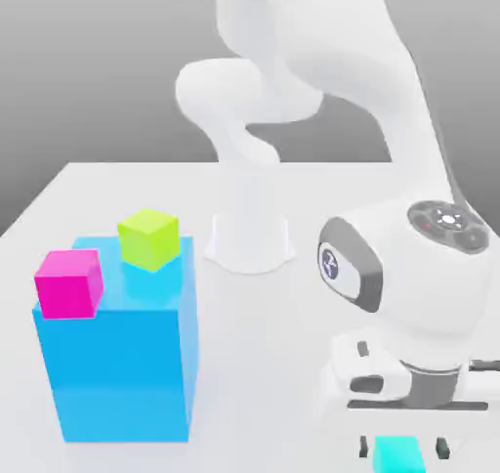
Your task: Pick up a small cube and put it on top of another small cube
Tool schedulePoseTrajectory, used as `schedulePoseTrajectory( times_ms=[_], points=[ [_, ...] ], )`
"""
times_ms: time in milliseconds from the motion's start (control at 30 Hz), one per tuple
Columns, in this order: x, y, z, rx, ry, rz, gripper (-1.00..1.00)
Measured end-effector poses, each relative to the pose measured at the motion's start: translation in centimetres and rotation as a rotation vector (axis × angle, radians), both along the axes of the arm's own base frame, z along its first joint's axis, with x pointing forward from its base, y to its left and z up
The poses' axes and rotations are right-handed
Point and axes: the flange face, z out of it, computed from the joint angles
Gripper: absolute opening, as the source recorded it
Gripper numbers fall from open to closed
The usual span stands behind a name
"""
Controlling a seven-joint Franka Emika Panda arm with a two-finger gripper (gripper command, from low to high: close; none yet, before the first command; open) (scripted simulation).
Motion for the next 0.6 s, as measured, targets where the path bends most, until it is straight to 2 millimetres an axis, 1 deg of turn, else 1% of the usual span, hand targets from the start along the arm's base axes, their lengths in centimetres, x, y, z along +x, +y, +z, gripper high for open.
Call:
schedulePoseTrajectory(
  times_ms=[133,167,200,233,333,367,400,500,600],
  points=[
    [0.0,0.0,0.0,0.001,-0.001,0.000,-1.00],
    [0.0,0.0,-0.4,0.001,-0.001,0.000,-1.00],
    [0.0,0.0,0.1,0.001,-0.001,0.000,-1.00],
    [0.1,0.0,1.1,0.001,-0.001,-0.001,-1.00],
    [0.0,0.0,5.1,0.000,-0.001,-0.001,-1.00],
    [0.1,-0.8,6.3,-0.010,-0.001,-0.019,-1.00],
    [0.3,-2.1,7.4,-0.025,-0.002,-0.049,-1.00],
    [0.4,-6.3,10.7,-0.069,-0.005,-0.151,-1.00],
    [0.0,-10.5,14.0,-0.103,-0.006,-0.263,-1.00]
  ],
)
